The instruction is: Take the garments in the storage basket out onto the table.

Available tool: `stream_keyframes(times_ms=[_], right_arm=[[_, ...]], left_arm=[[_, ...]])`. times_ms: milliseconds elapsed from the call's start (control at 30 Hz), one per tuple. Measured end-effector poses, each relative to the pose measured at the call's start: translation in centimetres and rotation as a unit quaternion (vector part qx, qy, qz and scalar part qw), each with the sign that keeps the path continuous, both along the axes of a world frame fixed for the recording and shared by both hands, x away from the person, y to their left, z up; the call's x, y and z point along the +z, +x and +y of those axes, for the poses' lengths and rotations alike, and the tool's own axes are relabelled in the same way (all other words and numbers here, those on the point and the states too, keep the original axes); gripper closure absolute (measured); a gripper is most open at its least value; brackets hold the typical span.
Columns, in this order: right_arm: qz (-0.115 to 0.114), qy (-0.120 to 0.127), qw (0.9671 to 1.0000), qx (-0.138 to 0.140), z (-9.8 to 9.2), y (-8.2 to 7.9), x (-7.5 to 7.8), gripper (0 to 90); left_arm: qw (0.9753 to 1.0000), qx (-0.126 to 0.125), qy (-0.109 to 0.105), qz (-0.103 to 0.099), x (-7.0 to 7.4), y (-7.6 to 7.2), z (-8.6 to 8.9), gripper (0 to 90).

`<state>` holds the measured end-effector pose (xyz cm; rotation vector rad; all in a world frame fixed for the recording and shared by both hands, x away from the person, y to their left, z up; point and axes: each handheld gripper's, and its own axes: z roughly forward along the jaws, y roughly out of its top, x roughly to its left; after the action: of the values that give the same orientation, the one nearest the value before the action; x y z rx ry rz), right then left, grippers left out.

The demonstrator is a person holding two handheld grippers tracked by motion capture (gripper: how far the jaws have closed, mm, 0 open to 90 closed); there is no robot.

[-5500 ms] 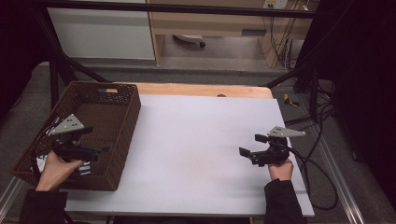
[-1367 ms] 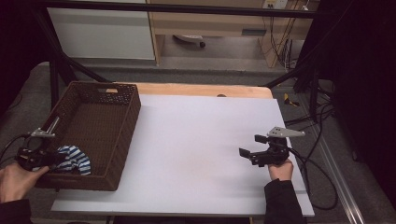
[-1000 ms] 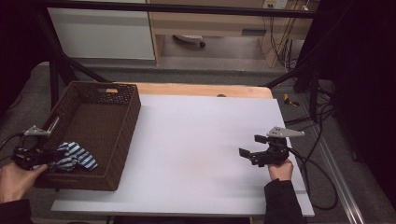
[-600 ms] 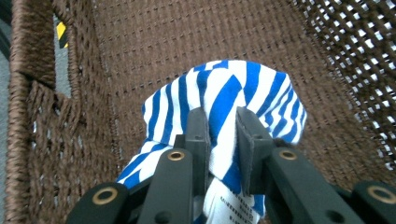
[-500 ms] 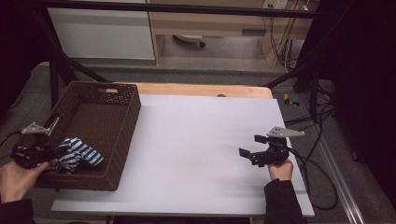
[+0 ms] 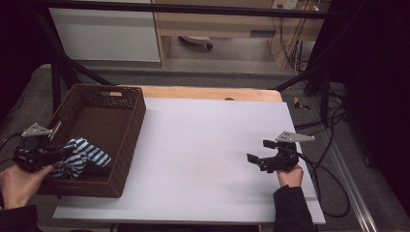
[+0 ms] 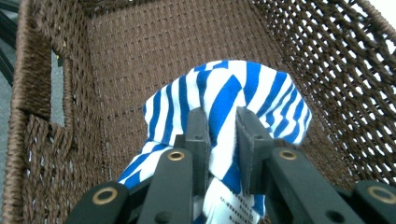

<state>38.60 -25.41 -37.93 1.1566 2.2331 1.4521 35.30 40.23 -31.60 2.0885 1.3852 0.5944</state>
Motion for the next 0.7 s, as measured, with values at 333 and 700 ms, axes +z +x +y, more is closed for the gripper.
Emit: stream_keyframes(times_ms=[333, 700], right_arm=[[-0.001, 0.002, 1.0000, 0.000, -0.1, -0.1, 0.1, 4.4], [-0.001, 0.001, 1.0000, 0.000, -0.1, 0.0, 0.1, 4.4]], left_arm=[[0.9998, -0.010, -0.006, -0.017, 1.2, -0.1, -0.7, 76.7], [0.9992, -0.023, -0.019, -0.026, 1.9, 0.1, -0.9, 76.6]])
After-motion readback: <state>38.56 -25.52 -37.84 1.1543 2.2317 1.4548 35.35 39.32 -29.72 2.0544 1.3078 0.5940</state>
